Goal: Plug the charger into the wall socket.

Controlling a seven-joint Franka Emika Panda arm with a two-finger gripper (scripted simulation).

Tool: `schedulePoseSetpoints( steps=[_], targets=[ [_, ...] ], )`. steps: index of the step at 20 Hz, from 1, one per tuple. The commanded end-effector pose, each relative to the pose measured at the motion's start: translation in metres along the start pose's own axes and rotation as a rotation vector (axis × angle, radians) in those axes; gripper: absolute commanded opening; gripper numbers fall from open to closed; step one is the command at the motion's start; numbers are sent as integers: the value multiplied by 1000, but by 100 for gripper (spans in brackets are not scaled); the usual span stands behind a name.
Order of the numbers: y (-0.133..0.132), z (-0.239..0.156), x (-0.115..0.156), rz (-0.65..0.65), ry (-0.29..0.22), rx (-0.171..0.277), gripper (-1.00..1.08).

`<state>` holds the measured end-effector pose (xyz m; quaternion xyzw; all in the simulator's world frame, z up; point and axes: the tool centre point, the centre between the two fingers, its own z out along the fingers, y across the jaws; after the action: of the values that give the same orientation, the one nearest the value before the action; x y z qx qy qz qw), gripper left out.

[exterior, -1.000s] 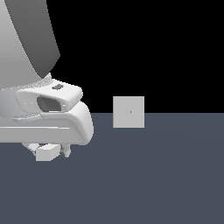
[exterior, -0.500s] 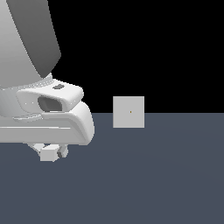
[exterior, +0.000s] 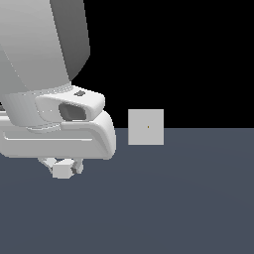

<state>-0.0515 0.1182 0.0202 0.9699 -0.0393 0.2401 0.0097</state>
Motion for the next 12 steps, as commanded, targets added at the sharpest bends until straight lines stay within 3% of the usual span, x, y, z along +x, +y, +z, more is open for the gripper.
schedulePoseSetpoints(
  steps=[1,12],
  targets=[
    [10,-3,4,-9,1,4,-100],
    [67,-21,26,-67,5,33,-100]
  ],
)
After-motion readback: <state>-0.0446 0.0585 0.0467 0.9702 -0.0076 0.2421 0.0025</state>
